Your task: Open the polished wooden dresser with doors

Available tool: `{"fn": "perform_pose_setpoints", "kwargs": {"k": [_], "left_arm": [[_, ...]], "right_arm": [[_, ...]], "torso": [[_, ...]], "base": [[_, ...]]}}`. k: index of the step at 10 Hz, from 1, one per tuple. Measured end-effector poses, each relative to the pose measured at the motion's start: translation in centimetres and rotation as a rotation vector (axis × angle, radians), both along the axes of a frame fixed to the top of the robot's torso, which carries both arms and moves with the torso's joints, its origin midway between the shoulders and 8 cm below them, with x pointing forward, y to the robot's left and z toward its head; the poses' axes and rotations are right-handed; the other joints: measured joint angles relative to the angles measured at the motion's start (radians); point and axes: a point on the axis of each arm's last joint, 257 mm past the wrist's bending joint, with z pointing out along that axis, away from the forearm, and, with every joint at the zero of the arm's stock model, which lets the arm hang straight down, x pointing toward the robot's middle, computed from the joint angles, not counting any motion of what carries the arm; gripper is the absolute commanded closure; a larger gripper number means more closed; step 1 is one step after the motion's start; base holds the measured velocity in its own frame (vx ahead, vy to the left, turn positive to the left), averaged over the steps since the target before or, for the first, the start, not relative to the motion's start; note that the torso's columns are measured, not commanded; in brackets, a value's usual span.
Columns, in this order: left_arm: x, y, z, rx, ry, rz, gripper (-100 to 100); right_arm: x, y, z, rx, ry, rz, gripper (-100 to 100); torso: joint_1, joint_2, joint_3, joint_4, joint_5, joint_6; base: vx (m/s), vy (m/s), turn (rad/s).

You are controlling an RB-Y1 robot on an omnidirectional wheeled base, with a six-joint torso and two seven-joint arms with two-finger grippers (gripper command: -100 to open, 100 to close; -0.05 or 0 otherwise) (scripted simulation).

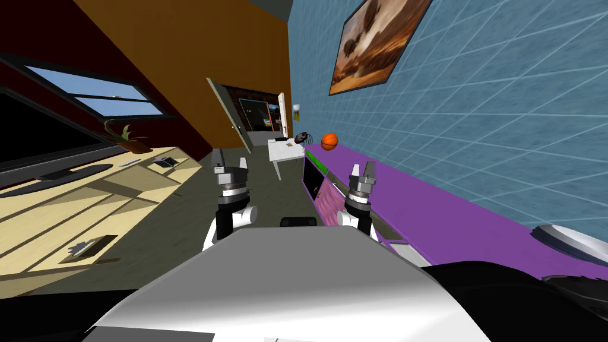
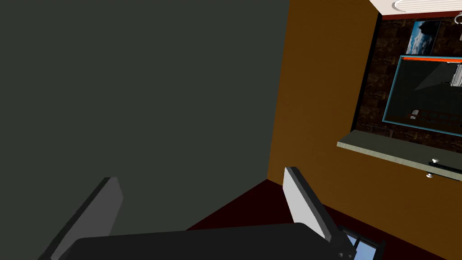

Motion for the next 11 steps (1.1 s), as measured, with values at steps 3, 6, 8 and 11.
{"fn": "perform_pose_setpoints", "kwargs": {"k": [3, 6, 8, 11], "left_arm": [[0.00, 0.00, 0.01, 0.000, 0.000, 0.000, 0], [-0.01, 0.00, 0.01, 0.000, 0.000, 0.000, 0], [-0.01, 0.00, 0.01, 0.000, 0.000, 0.000, 0], [0.00, 0.00, -0.01, 0.000, 0.000, 0.000, 0]], "right_arm": [[0.00, 0.00, 0.01, 0.000, 0.000, 0.000, 0], [-0.01, 0.00, 0.01, 0.000, 0.000, 0.000, 0], [-0.01, 0.00, 0.01, 0.000, 0.000, 0.000, 0], [0.11, 0.47, 0.01, -0.027, 0.005, 0.010, -100]], "torso": [[0.000, 0.175, -0.351, 0.176, 0.000, 0.000], [0.000, 0.396, -0.792, 0.396, 0.000, 0.000], [0.000, 0.544, -1.087, 0.544, 0.000, 0.000], [0.000, 0.724, -1.451, 0.724, 0.000, 0.000]], "base": [[0.000, 0.000, 0.000], [0.000, 0.000, 0.000], [0.000, 0.000, 0.000], [0.020, 0.009, -0.047]]}}
